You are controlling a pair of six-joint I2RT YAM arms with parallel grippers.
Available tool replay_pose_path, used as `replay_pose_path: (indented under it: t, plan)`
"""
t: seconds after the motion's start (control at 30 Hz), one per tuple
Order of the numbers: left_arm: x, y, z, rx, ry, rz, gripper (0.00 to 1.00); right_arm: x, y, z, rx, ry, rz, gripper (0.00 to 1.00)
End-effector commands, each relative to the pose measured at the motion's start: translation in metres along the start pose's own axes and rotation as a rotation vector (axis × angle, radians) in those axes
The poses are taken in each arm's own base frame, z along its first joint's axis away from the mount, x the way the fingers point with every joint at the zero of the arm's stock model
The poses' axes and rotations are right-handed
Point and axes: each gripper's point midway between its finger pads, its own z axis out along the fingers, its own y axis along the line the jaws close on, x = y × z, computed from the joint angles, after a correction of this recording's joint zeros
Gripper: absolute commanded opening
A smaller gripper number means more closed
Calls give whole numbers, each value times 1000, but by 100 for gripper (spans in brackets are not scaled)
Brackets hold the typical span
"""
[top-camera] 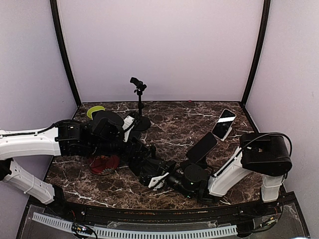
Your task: Remove the phone from the phone stand
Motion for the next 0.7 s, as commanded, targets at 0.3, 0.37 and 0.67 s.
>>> replay_pose_path:
  t: [0.3, 0.37, 0.67]
  plan:
    - [-10, 52, -10, -281, -6, 160, 59, -20, -24, -14, 87, -86, 67, 0]
    - [-10, 54, -9, -300, 0, 178, 59, -20, -23, -14, 86, -88, 68, 0]
    - [-16, 62, -17, -354, -14, 215, 57, -20, -24, -17, 89, -92, 65, 0]
